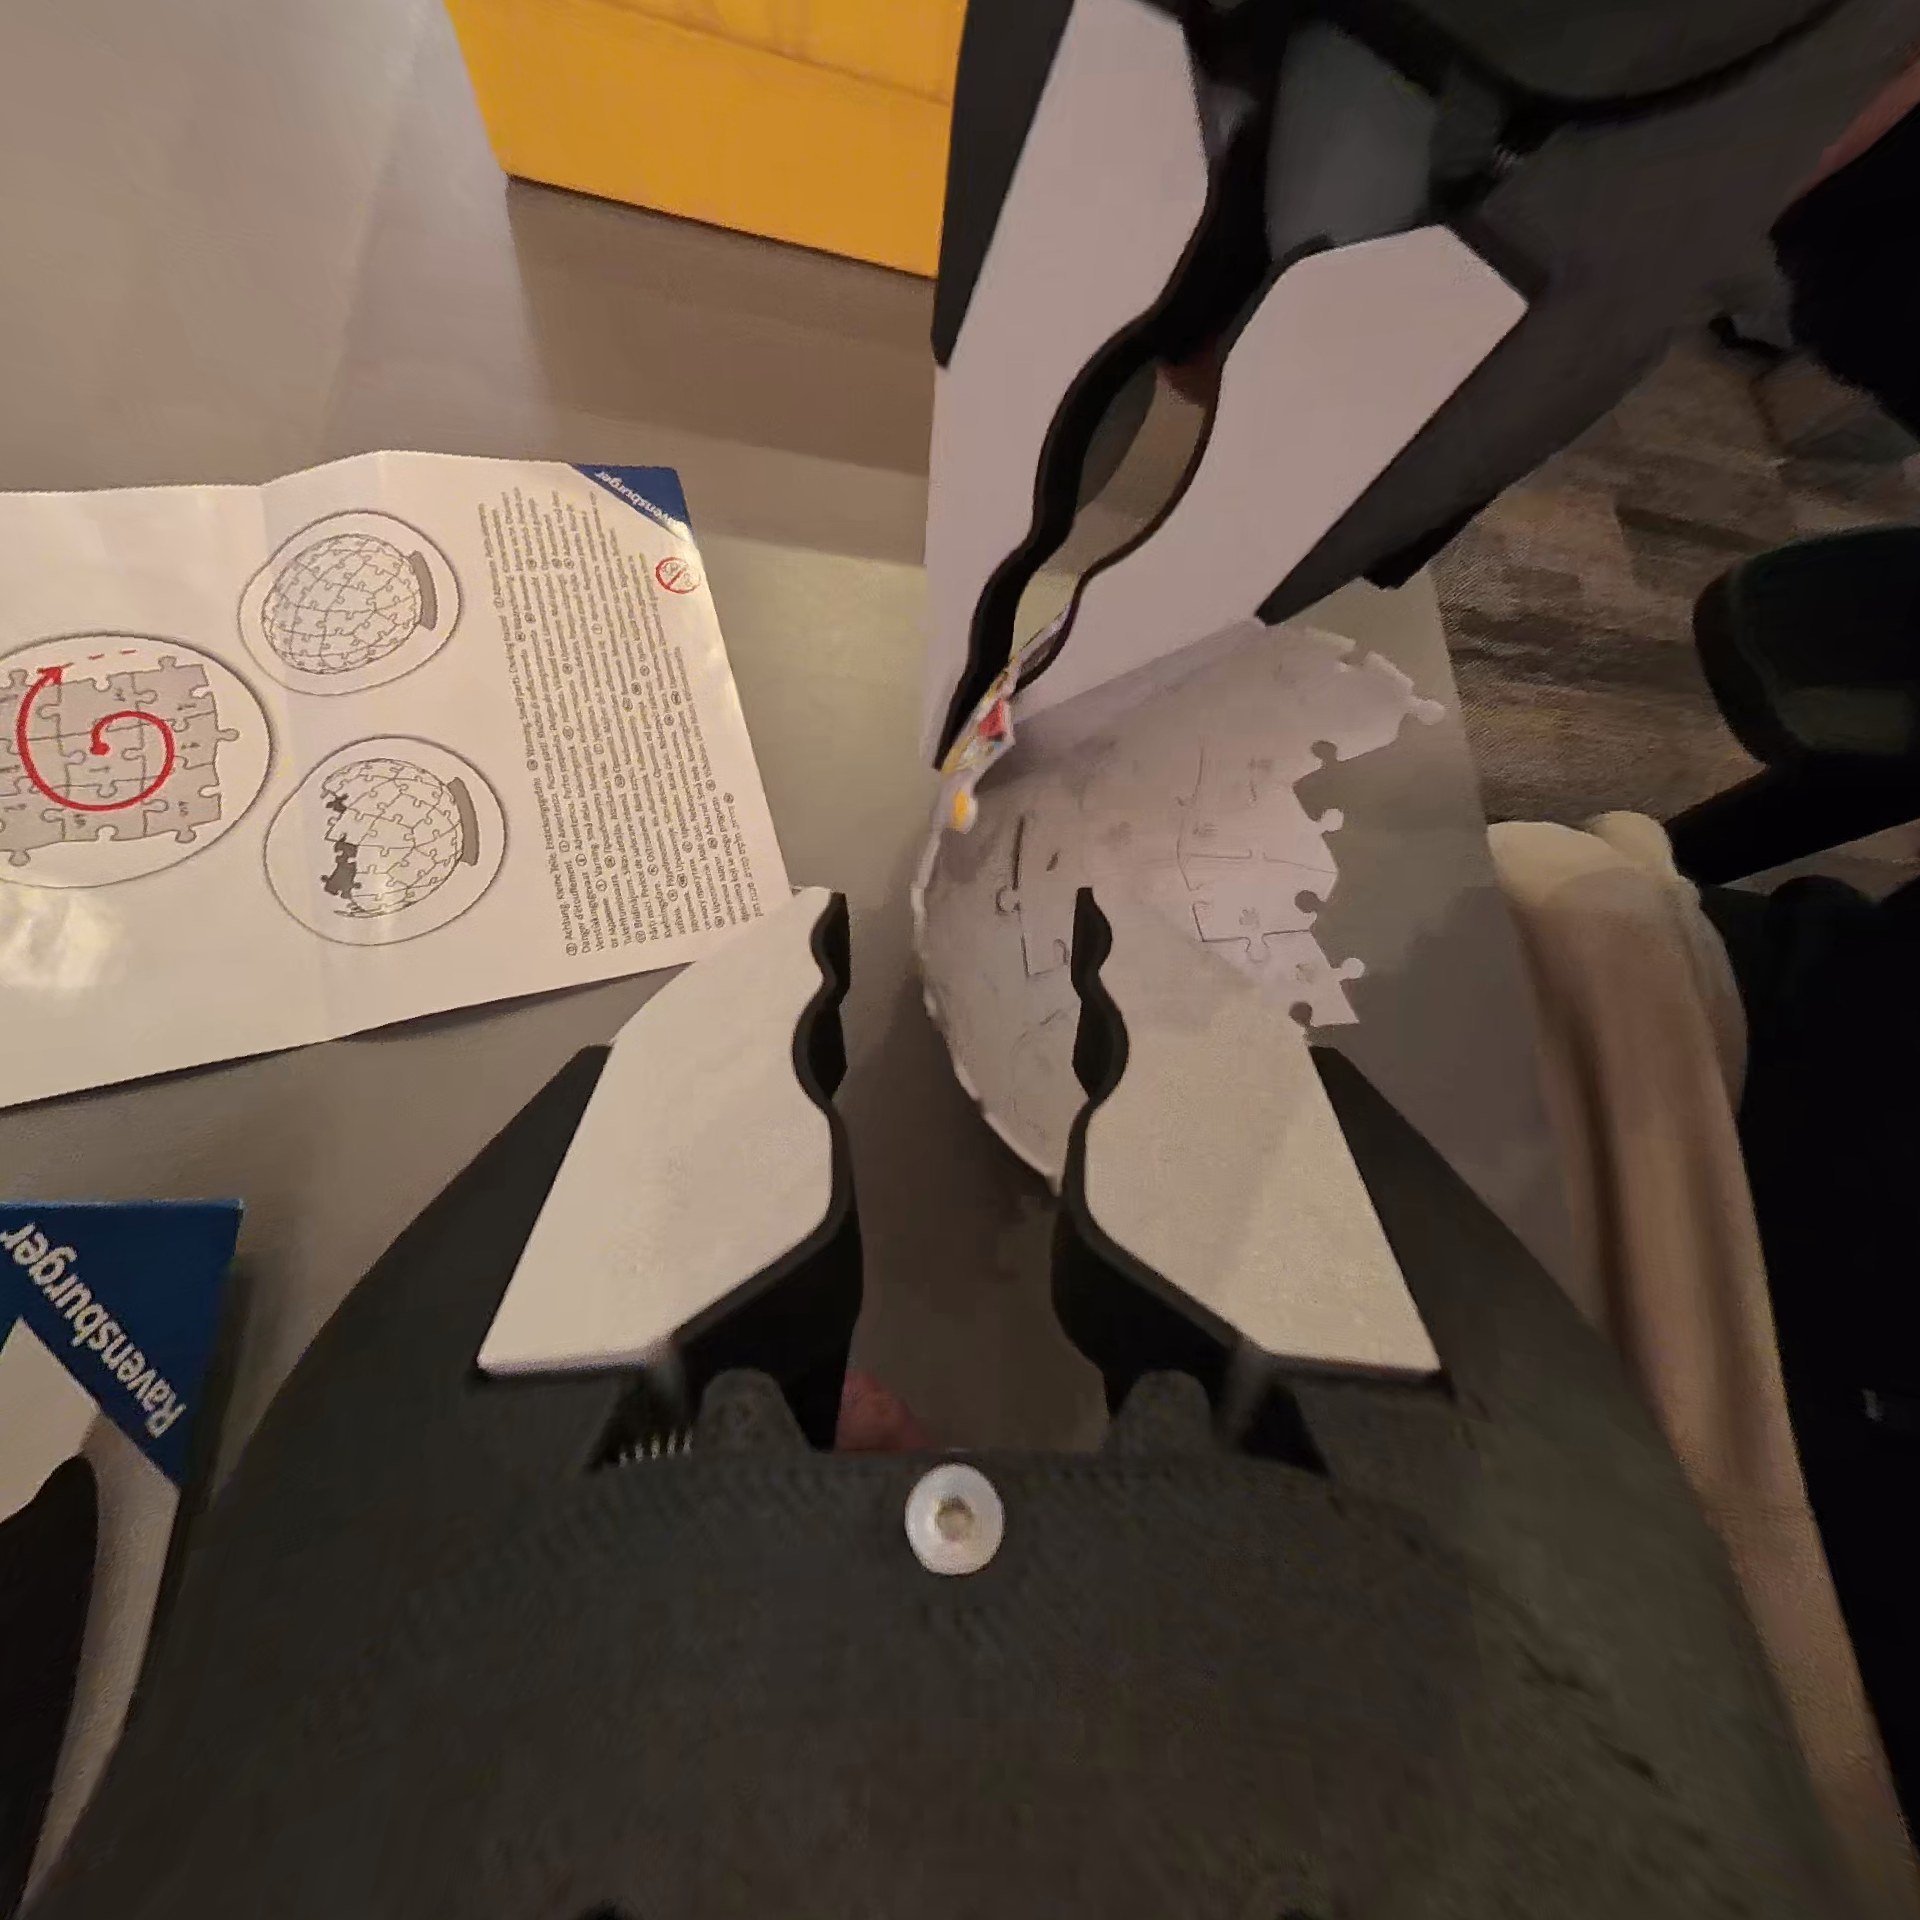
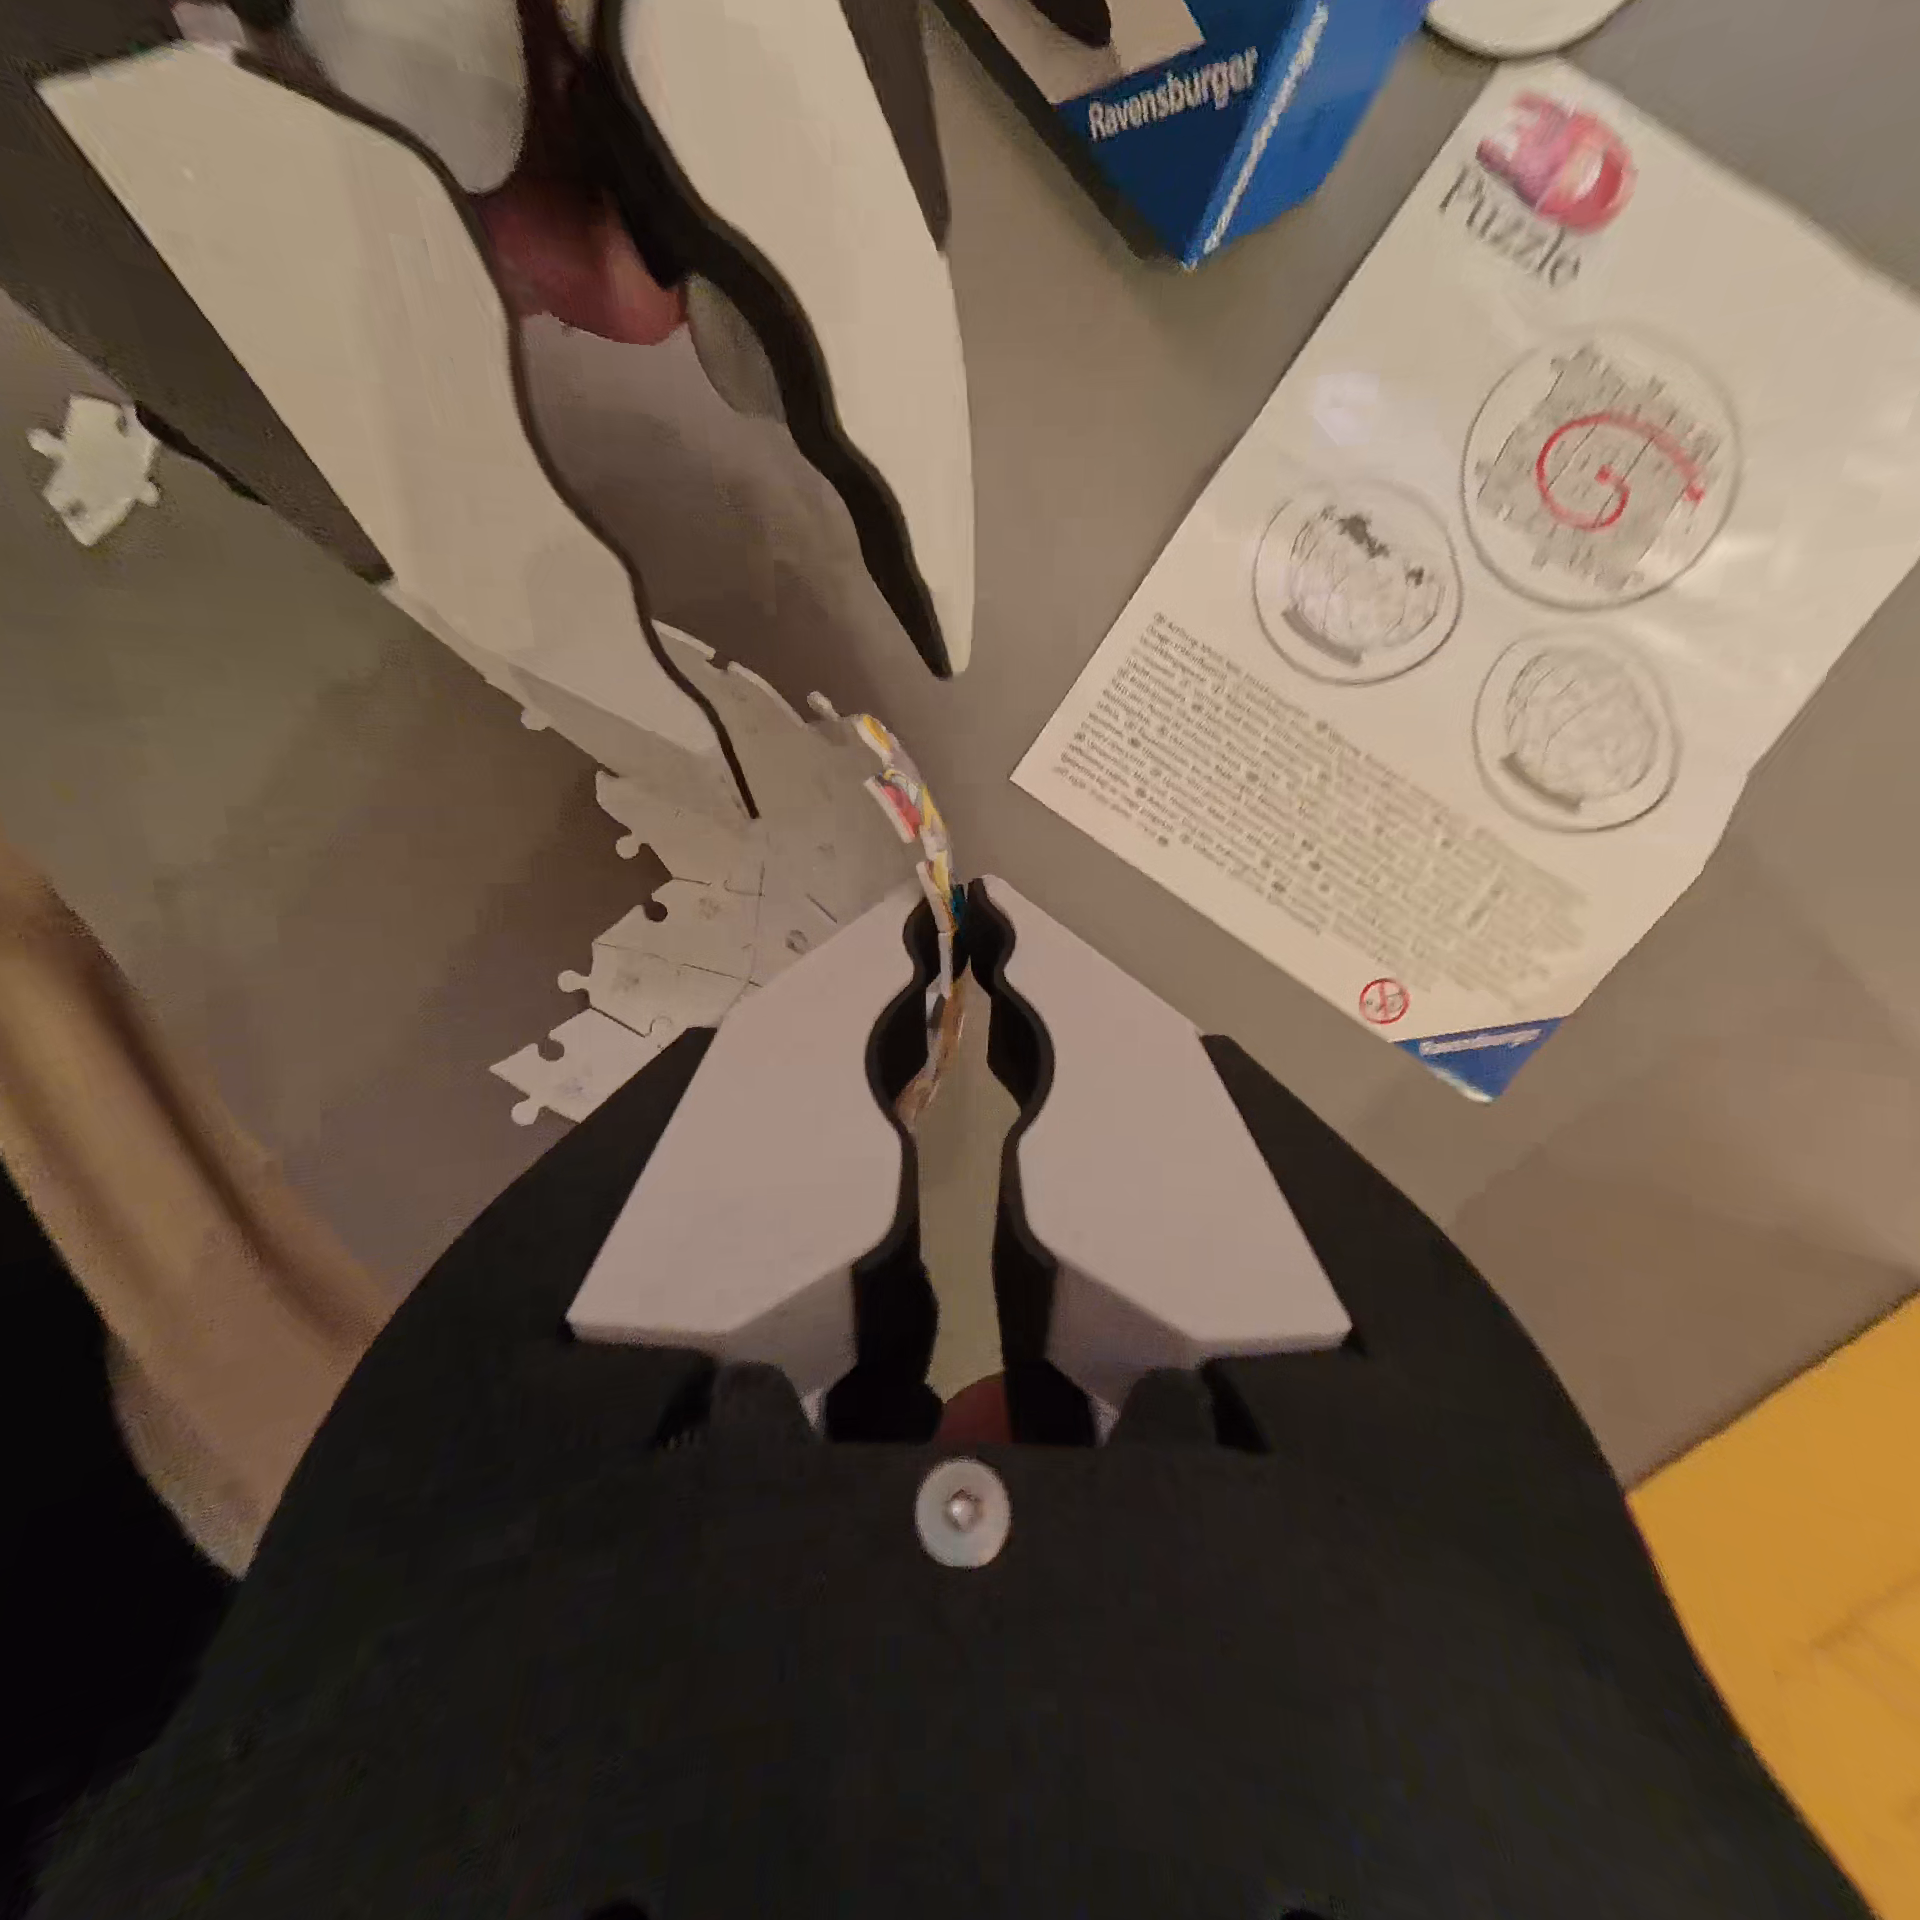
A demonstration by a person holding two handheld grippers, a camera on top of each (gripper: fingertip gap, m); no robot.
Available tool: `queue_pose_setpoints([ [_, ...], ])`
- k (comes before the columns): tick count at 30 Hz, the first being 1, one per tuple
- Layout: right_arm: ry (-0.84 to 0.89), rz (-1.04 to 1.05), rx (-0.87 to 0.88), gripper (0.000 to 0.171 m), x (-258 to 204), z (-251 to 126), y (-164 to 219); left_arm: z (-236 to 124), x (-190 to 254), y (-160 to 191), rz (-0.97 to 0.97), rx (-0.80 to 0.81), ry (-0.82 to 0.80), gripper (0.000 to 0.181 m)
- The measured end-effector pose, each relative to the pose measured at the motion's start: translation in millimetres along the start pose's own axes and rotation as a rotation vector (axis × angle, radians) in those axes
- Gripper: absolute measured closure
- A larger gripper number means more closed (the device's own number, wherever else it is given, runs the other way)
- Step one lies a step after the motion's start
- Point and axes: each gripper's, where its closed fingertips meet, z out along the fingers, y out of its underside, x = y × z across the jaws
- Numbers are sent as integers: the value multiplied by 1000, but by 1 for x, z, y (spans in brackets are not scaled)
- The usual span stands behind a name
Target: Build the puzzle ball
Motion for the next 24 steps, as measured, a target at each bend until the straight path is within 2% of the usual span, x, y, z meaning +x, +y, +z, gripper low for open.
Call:
queue_pose_setpoints([
  [8, 181, -263, -85, 170, 5, -18, -21, -28, -6, 2, -1, 61, -103, 141],
  [18, 476, -645, -258, 170, 10, -38, -48, -47, -5, 28, -52, 113, -193, 139],
  [24, 530, -766, -262, 170, 3, -38, -61, -58, -6, 29, -73, 140, -205, 139],
])
